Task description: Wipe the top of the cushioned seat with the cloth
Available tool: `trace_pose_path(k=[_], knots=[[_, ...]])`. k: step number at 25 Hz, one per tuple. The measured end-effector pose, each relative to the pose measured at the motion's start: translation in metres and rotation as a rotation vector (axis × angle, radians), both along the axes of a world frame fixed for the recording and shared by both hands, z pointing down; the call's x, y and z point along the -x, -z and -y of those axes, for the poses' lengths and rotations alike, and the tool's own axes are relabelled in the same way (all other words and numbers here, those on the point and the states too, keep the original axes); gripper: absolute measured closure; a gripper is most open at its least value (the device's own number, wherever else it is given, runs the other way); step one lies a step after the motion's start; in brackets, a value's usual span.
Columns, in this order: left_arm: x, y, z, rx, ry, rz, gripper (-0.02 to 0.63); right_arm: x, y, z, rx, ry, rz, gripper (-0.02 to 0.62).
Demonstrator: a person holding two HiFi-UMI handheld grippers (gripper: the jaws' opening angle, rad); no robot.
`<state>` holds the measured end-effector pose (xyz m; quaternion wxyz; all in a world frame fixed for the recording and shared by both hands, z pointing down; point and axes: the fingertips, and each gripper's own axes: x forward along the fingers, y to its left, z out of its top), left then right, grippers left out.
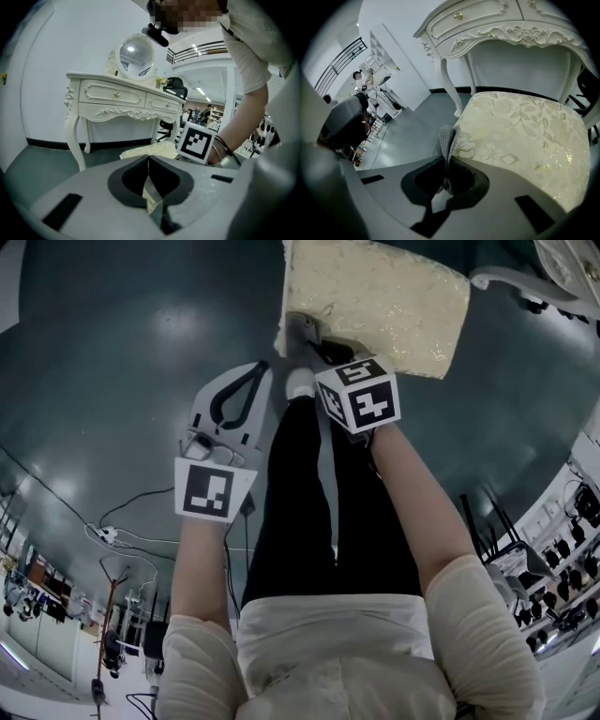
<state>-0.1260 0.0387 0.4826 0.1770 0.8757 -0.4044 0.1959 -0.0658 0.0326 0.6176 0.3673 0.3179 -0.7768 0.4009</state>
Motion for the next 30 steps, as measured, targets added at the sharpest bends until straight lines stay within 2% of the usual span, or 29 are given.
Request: trace_pose_path(k=[10,30], knots=[[-0.022,-0.01,0.002,-0.005,0.006,0.035,0.603,-0.032,-0.002,0.004,-0.002,-0.005,0.018,0.569],[-0.137,-0.013,0.004,-0.008,-0.113,0.043,0.603,-0.158,-0.004,-0.004,0.009,-0.099,0.013,0.569]])
